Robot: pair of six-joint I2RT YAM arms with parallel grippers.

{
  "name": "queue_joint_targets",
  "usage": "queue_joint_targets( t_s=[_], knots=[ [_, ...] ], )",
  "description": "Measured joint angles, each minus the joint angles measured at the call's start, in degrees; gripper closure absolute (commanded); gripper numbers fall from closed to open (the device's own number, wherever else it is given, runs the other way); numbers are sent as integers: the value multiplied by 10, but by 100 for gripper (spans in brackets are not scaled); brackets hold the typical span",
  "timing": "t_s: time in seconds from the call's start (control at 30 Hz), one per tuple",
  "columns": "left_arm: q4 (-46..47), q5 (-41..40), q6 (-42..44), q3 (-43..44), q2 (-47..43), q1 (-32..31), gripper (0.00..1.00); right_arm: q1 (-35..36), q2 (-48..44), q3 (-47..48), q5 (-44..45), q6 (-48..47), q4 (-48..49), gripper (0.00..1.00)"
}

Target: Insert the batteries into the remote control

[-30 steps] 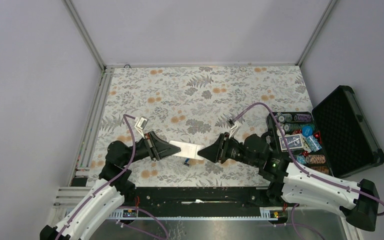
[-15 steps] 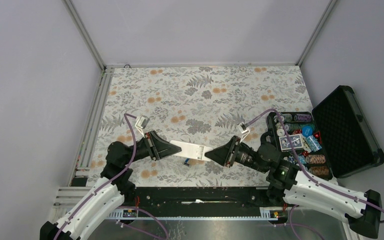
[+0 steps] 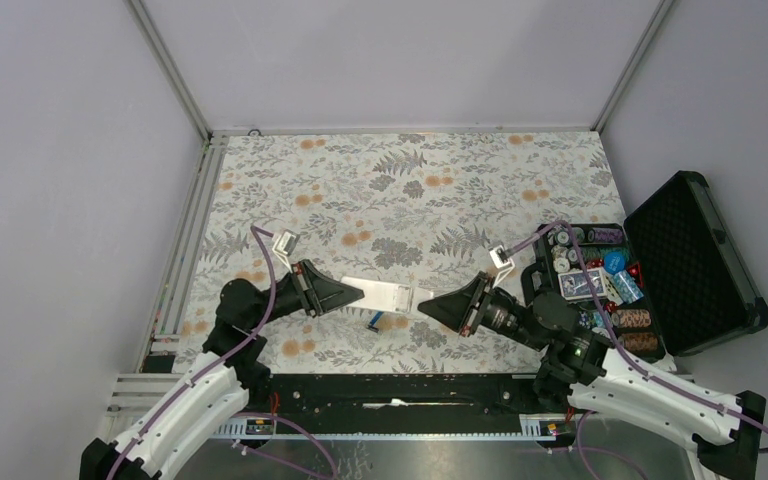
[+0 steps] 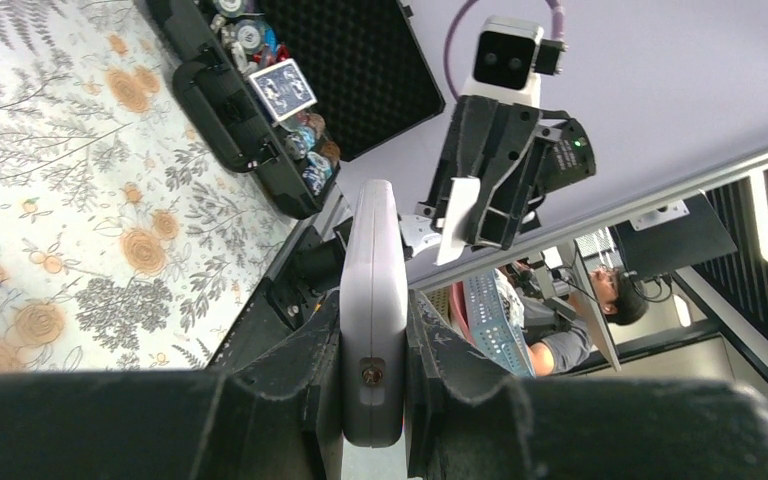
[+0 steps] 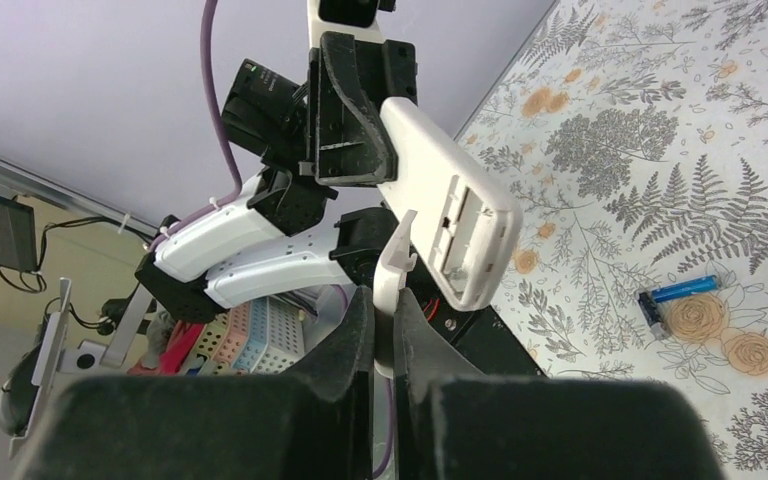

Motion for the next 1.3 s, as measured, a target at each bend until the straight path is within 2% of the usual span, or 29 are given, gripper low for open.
queue_joint_targets(
  t_s=[0.13, 0.3, 0.47, 0.7, 0.9, 1.3],
  knots=[
    [-50, -17, 29, 6, -8, 1, 100, 0, -10, 3, 18, -13, -30, 100],
    [-160, -55, 90, 43, -37, 1, 100, 0, 9, 35, 70, -43, -100, 100],
    [-253, -99, 146, 85, -67, 1, 100, 0, 75, 84, 123, -84, -162, 100],
    [-319, -125, 178, 91, -71, 1, 100, -1, 214, 126, 153, -122, -193, 100],
    [-329, -129, 185, 87, -68, 1, 100, -42, 310, 150, 129, -132, -199, 100],
    [-318, -123, 182, 50, -47, 1, 100, -161, 424, 151, 12, -114, -117, 100]
  ],
)
